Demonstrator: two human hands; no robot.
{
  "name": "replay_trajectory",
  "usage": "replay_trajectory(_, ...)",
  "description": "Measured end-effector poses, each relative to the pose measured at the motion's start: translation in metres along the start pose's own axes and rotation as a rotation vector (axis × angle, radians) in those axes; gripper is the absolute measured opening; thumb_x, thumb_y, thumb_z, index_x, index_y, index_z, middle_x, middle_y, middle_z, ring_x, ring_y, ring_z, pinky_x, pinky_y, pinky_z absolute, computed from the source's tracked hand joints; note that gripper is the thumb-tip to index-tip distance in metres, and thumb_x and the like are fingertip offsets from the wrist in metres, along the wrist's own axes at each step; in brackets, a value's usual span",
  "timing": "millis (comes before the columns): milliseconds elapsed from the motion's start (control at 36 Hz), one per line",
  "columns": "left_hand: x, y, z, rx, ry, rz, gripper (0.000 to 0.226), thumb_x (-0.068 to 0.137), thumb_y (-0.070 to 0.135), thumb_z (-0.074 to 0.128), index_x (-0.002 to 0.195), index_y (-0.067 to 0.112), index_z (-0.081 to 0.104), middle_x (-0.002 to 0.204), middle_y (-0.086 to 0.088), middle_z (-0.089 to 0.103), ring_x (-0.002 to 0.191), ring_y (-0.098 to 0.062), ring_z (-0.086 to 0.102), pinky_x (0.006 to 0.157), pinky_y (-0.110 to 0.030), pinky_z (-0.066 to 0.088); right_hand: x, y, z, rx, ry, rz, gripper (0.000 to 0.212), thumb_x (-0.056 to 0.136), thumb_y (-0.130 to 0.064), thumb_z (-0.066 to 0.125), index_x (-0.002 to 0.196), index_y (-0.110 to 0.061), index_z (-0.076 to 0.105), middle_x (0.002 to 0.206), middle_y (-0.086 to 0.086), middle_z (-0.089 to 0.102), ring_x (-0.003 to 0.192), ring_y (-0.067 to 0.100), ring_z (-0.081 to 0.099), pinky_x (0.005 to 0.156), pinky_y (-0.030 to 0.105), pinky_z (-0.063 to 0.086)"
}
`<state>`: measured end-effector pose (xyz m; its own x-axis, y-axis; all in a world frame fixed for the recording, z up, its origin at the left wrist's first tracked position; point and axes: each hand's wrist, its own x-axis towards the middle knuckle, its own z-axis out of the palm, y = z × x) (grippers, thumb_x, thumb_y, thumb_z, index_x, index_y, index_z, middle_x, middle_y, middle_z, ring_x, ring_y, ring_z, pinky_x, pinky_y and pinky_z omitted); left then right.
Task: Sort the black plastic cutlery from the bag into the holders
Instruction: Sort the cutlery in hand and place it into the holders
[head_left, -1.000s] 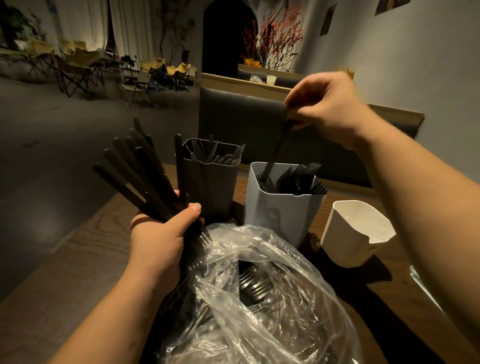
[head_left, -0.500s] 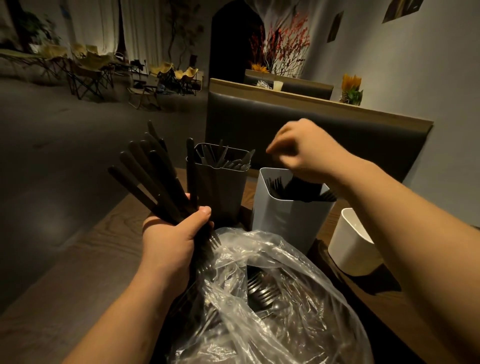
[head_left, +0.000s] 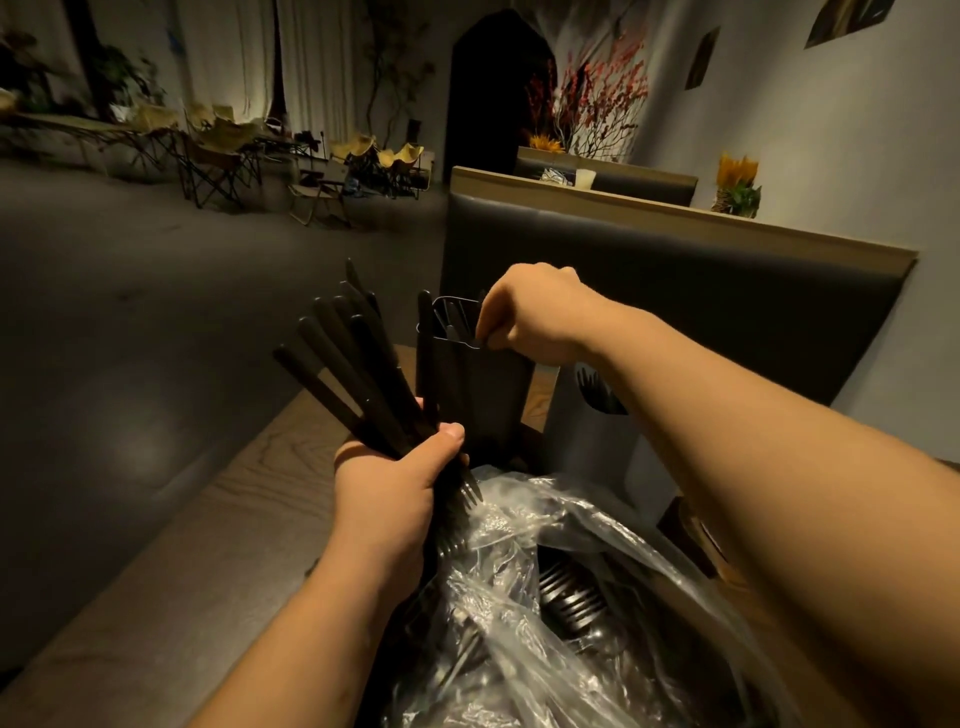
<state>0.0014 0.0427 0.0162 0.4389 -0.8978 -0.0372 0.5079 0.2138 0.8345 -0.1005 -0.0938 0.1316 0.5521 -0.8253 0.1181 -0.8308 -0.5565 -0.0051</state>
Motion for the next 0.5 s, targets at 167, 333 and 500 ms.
replay_trajectory(167, 0.003, -0.005, -0.002, 0.042, -0.003, -0.004, 0.019, 0.083, -0.001, 0.076, 0.100, 0.003, 0.070, 0.083, -0.014, 0.075, 0.072, -0.023, 0.074, 0.059, -0.028, 0.057, -0.009, 0.003, 0.001, 0.062, 0.235, 0.001, 0.013, 0.091, -0.019, 0.068, 0.104, -0.022, 0.070, 0.104, -0.001, 0.068, 0.100, 0.018, 0.064, 0.088, 0.037, 0.055)
replay_trajectory(333, 0.001, -0.007, -0.004, 0.063, -0.023, -0.019, 0.018, 0.083, 0.000, 0.076, 0.100, 0.003, 0.072, 0.081, -0.013, 0.075, 0.073, -0.025, 0.073, 0.060, -0.031, 0.057, -0.012, 0.027, -0.005, 0.211, 0.664, 0.014, 0.016, 0.093, -0.016, 0.063, 0.107, -0.022, 0.070, 0.104, 0.000, 0.071, 0.097, 0.017, 0.066, 0.085, 0.035, 0.057)
replay_trajectory(500, -0.010, 0.001, 0.001, 0.030, -0.176, -0.052, 0.017, 0.081, -0.001, 0.073, 0.093, 0.011, 0.071, 0.073, -0.005, 0.073, 0.066, -0.018, 0.071, 0.057, -0.025, 0.056, -0.038, 0.066, -0.041, 0.366, 0.923, -0.001, 0.015, 0.089, -0.015, 0.062, 0.103, -0.013, 0.068, 0.099, 0.003, 0.070, 0.095, 0.016, 0.066, 0.086, 0.034, 0.058)
